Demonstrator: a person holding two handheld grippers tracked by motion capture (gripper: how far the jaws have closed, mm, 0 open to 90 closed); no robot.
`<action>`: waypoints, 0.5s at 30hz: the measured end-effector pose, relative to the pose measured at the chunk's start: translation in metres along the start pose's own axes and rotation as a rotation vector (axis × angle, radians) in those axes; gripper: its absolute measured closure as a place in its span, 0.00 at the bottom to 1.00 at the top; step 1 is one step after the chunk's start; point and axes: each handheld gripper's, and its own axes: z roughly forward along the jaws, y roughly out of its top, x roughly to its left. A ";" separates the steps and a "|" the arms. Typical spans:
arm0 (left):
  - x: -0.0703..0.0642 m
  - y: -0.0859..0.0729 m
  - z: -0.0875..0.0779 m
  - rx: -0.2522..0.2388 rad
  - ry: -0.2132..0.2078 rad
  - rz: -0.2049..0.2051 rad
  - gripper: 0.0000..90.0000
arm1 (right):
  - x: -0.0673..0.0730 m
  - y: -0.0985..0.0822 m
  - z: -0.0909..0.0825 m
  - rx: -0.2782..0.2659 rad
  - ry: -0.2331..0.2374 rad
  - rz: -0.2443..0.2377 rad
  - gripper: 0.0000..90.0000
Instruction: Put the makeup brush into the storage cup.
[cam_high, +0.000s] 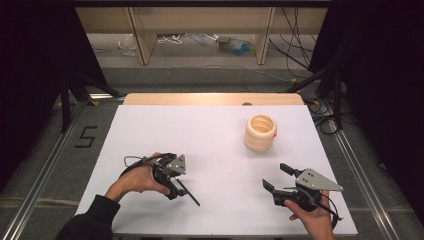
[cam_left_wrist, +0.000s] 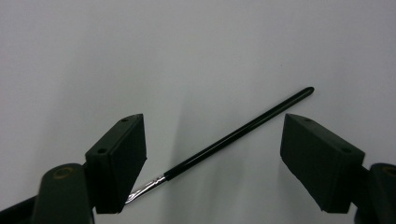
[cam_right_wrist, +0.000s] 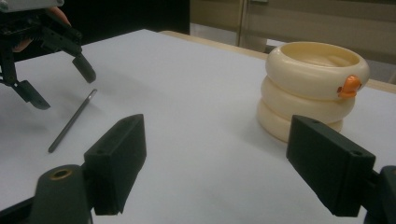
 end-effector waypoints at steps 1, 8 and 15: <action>0.000 0.001 0.000 0.008 0.000 0.011 0.25 | 0.000 0.000 0.000 0.000 0.000 0.000 0.23; 0.002 0.003 0.005 0.052 -0.017 0.023 0.27 | 0.000 0.000 0.001 -0.002 0.002 -0.004 0.23; 0.003 0.006 0.009 0.119 -0.013 0.071 0.27 | 0.001 0.000 0.002 0.003 0.006 -0.002 0.23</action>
